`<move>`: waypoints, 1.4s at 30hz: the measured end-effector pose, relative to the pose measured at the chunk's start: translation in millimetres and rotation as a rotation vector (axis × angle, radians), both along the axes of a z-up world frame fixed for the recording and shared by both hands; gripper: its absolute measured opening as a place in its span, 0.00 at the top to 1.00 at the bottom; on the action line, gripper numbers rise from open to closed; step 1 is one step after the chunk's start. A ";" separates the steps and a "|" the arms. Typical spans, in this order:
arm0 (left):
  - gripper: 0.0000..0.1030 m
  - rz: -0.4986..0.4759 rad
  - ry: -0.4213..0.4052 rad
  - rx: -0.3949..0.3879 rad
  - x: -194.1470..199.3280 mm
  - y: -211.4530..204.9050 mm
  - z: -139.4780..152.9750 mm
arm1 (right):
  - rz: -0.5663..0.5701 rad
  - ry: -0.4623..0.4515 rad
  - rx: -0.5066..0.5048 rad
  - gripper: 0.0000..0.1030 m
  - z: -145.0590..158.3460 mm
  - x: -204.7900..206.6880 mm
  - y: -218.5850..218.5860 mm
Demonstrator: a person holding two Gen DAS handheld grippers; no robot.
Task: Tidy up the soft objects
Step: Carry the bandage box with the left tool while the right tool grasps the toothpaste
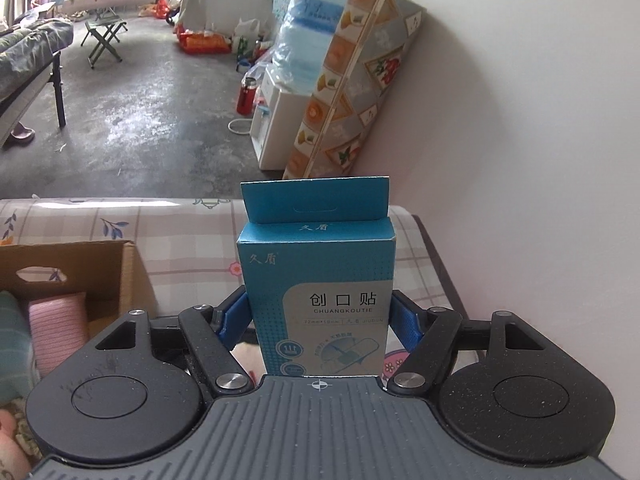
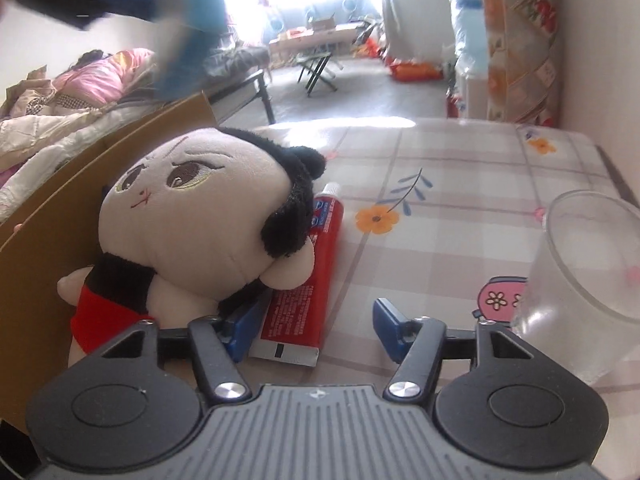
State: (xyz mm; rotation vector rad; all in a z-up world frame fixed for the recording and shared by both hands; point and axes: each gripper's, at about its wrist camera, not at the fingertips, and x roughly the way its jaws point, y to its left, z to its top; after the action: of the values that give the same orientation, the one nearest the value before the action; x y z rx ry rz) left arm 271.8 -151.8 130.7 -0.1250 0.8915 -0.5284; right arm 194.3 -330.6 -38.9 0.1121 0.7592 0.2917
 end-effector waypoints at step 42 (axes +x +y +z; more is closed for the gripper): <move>0.30 0.133 -0.070 -0.341 -171.4 189.2 5.4 | -0.035 0.071 -0.082 0.40 6.0 21.4 20.6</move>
State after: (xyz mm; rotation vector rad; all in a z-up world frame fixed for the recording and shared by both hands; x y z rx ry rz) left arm 100.4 37.5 136.1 -0.4695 0.7136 -0.5537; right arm 215.7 -310.0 -32.9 0.0588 0.8381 0.2241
